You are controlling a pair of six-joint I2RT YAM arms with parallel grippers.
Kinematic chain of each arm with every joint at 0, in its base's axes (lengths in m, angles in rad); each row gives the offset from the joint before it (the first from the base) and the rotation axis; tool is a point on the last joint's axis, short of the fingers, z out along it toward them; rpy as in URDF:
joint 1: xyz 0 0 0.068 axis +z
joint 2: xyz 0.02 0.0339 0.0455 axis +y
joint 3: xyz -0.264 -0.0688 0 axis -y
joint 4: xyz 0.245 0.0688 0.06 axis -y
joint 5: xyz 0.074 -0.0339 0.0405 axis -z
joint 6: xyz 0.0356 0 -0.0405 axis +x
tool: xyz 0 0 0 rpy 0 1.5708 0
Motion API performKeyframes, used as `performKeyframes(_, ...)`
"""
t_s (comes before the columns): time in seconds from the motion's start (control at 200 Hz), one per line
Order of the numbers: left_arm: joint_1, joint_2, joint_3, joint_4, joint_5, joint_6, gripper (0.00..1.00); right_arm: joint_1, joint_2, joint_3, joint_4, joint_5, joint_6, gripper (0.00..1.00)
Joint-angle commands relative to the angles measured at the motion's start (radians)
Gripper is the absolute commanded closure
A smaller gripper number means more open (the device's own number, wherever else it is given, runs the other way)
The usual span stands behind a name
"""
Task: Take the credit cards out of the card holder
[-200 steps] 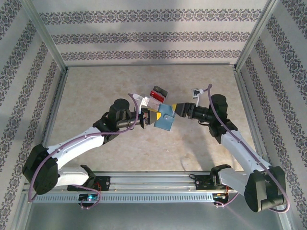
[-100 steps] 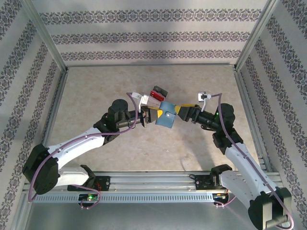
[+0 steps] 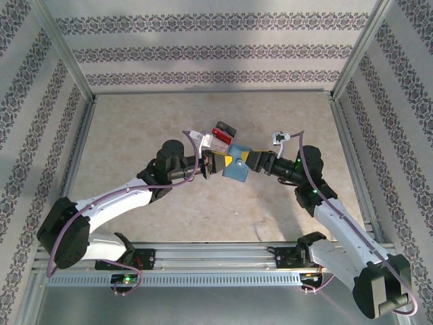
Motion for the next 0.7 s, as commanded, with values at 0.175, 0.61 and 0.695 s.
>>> performKeyframes(0.175, -0.013, 0.023, -0.012, 0.106, 0.027, -0.054, 1.0, 0.035, 0.06, 0.053, 0.064, 0.022, 0.018, 0.44)
performKeyframes(0.61, -0.014, 0.051, 0.014, 0.033, 0.044, -0.043, 0.65, 0.087, 0.114, 0.08, 0.096, 0.048, 0.001, 0.72)
performKeyframes(0.695, -0.011, 0.024, 0.015, -0.032, 0.044, -0.012, 0.48, 0.084, 0.122, 0.091, 0.098, 0.031, -0.01, 0.78)
